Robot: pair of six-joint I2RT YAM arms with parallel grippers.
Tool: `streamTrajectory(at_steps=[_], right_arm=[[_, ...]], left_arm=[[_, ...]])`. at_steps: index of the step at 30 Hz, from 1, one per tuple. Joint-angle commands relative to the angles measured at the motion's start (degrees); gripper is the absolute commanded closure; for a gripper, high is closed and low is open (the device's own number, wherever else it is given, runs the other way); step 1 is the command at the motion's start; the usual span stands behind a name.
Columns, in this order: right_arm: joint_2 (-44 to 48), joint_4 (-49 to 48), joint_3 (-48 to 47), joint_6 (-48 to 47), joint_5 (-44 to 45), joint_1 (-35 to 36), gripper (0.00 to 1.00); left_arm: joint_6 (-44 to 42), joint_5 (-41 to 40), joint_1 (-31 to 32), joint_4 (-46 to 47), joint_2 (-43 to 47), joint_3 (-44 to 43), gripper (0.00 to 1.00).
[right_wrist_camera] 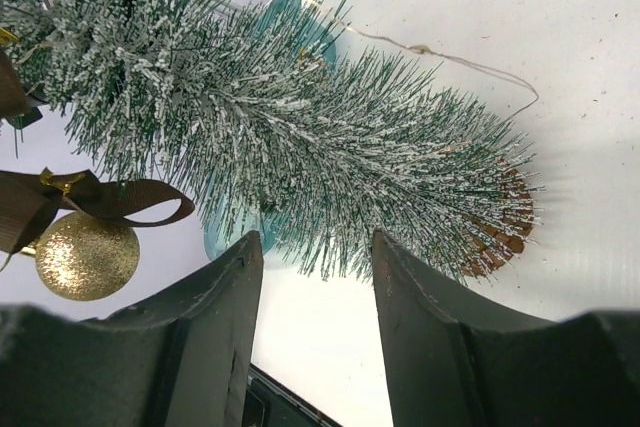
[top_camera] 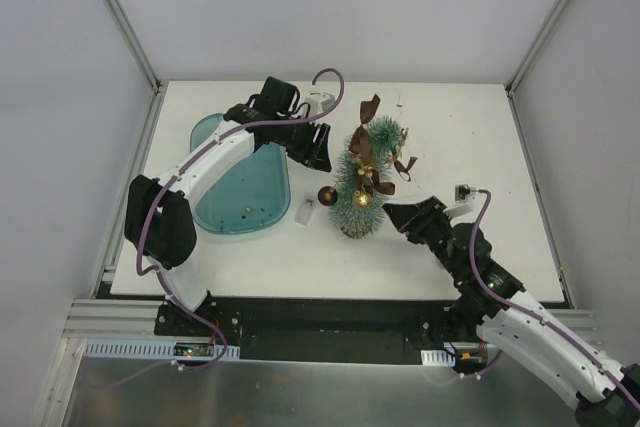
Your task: Decorate the small christmas tree
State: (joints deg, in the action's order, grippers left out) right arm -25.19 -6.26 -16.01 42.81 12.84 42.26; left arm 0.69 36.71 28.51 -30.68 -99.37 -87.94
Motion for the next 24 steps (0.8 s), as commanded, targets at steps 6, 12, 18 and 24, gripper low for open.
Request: streamTrajectory(at_steps=[6, 12, 18, 24], right_arm=[[4.98, 29.84, -7.70, 3.31, 16.21, 0.54, 0.51], [-4.67, 42.20, -16.05, 0.62, 25.30, 0.37, 0.43], [-14.27, 43.26, -23.54, -3.08, 24.69, -1.13, 0.37], [-6.73, 42.65, -20.12, -0.88, 26.71, -1.22, 0.38]], left_arm=[[-0.16, -1.38, -0.91, 0.71, 2.60, -0.04, 0.54], [-0.07, -0.23, -4.16, 0.62, 3.13, 0.31, 0.53], [-0.16, 0.03, -8.11, 0.62, 5.94, 1.63, 0.49], [-1.74, 0.82, -16.02, -0.35, 8.93, 2.42, 0.21]])
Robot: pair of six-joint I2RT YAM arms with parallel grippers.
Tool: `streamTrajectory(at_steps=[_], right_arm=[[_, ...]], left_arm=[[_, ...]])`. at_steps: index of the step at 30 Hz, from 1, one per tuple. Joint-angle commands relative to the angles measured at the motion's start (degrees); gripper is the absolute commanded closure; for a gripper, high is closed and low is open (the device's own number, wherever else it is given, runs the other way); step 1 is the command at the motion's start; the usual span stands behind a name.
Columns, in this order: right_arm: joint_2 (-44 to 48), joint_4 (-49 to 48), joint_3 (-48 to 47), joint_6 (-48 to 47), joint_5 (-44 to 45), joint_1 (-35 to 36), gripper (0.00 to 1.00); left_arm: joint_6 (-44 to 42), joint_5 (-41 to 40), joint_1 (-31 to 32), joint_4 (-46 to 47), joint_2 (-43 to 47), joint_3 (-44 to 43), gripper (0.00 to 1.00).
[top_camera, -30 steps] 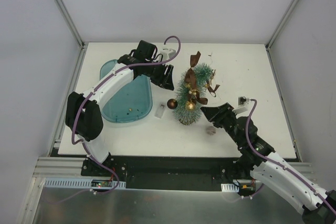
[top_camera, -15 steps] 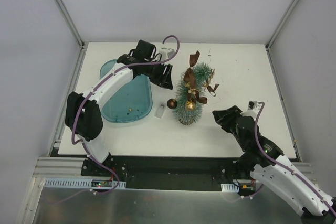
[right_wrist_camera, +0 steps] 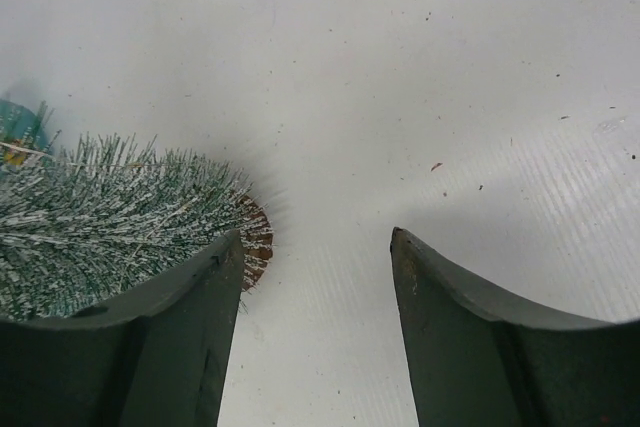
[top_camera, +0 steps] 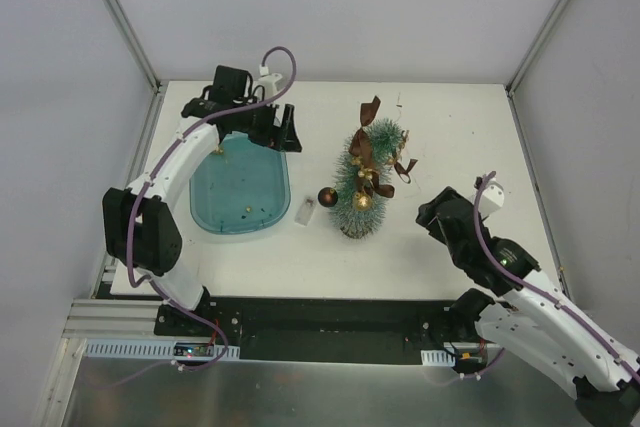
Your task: Decorate the small christmas tree
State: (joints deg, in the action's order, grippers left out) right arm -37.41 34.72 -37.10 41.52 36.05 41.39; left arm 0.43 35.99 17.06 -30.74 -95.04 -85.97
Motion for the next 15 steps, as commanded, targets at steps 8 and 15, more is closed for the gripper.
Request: streamTrajectory(at_steps=[8, 15], right_arm=[[8.76, 3.69, 2.56, 0.85, 1.39, -0.34, 0.37], [10.68, 2.20, 2.91, -1.17, 0.51, -0.25, 0.37]], left_arm=[[-7.44, -4.14, -14.68, -4.32, 6.28, 0.02, 0.13], [-12.55, -16.47, -16.62, -3.98, -0.65, 2.22, 0.20]])
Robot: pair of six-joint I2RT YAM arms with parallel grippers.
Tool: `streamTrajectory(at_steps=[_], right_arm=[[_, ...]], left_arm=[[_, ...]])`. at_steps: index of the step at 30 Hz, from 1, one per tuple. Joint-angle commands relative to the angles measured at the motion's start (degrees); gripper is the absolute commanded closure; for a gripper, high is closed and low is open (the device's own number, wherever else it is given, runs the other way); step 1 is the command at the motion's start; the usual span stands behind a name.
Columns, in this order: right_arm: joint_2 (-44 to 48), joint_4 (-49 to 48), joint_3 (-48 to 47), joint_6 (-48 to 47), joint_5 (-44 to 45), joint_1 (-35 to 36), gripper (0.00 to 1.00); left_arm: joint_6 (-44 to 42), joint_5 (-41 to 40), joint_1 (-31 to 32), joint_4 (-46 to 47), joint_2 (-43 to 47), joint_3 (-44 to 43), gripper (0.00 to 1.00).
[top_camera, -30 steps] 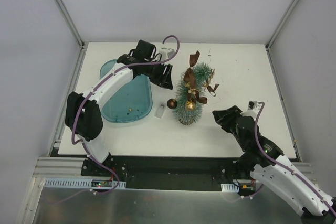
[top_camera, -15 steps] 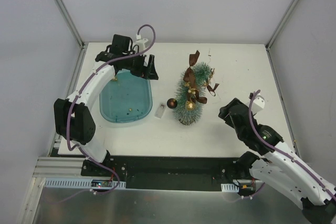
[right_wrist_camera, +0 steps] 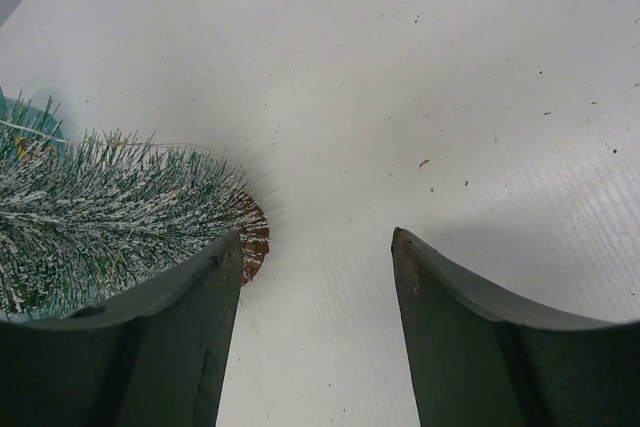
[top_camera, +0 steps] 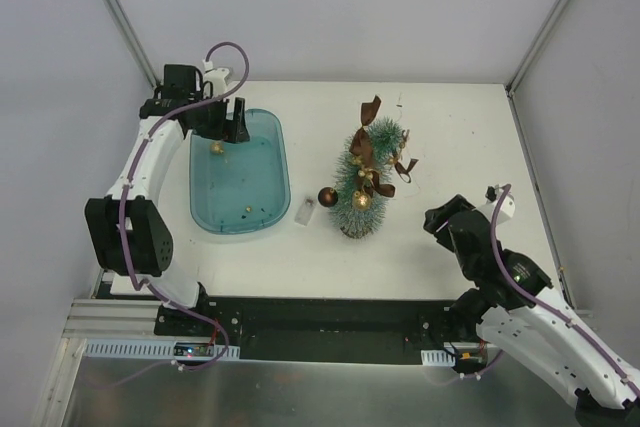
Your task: Decorate the small christmas tree
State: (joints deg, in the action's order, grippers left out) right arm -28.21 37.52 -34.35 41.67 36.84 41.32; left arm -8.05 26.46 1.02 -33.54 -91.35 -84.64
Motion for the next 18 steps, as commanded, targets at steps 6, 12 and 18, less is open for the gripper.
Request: streamTrajectory(at_steps=[6, 12, 18], right_arm=[[3.42, -3.76, 1.30, -3.61, -2.03, -0.27, 0.37], [4.39, -4.82, 1.74, -5.37, -2.91, -0.27, 0.38], [4.92, -7.19, 2.79, -7.39, -4.23, -0.28, 0.38]], left_arm=[[-2.85, -12.82, -0.58, 1.90, -12.44, -1.66, 0.33], [-3.37, -21.35, -0.58, 3.74, -18.94, -3.69, 0.36], [-1.53, -26.10, -0.58, 6.99, -20.88, -3.86, 0.35]])
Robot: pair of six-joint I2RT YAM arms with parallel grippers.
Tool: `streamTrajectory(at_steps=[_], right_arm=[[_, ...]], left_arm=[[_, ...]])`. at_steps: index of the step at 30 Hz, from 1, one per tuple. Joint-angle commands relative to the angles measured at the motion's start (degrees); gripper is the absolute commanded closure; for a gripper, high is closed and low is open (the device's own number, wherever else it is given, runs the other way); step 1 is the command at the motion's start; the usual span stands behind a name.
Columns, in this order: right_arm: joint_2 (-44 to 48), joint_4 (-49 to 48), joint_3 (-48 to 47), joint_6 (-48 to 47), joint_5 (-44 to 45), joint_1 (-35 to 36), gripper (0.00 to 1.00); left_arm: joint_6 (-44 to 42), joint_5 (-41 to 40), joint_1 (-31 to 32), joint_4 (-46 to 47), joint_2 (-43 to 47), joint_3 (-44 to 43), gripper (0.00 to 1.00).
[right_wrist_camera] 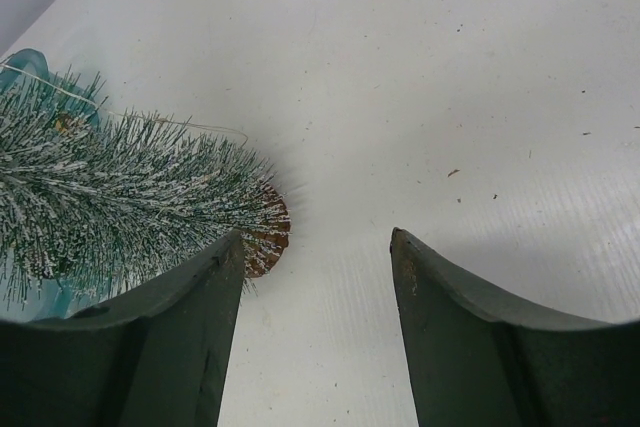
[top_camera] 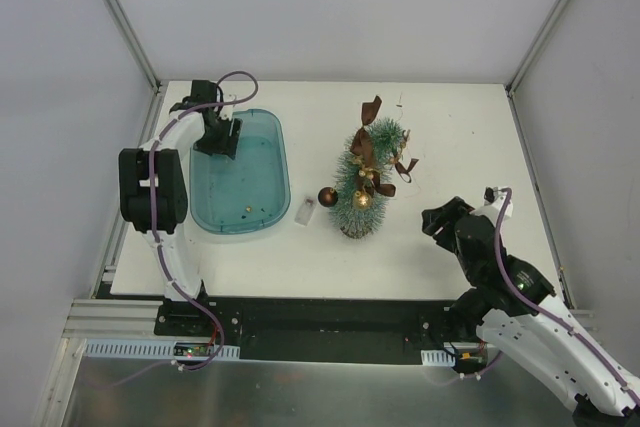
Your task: Decorate the small christmas tree
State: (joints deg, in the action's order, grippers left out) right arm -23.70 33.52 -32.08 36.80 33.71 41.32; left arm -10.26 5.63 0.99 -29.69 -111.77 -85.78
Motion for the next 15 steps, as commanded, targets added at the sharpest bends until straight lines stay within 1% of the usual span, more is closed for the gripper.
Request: streamTrajectory(at_steps=[1, 5, 8, 9, 15], right_arm=[[0.41, -3.46, 0.52, -2.87, -1.37, -0.28, 0.38], [0.59, -4.69, 0.87, -3.57, -2.25, -0.27, 0.38], [0.85, -5.21, 1.14, -3.92, -2.60, -0.19, 0.38], [1.03, -5.48, 1.40, -4.01, -2.78, -0.19, 0.38], [1.20, -6.71, 2.10, -4.36, -4.09, -0.28, 0.39]], left_arm=[[1.03, -5.28, -0.56, 3.24, -0.99, -3.08, 0.35], [1.65, -5.28, -0.56, 3.33, -3.45, -5.36, 0.36], [1.47, -4.14, -0.56, 3.33, -4.86, -5.72, 0.45], [1.56, -4.31, -0.56, 3.33, -5.39, -5.89, 0.46], [2.26, -5.28, -0.56, 3.76, -7.94, -6.95, 0.44]])
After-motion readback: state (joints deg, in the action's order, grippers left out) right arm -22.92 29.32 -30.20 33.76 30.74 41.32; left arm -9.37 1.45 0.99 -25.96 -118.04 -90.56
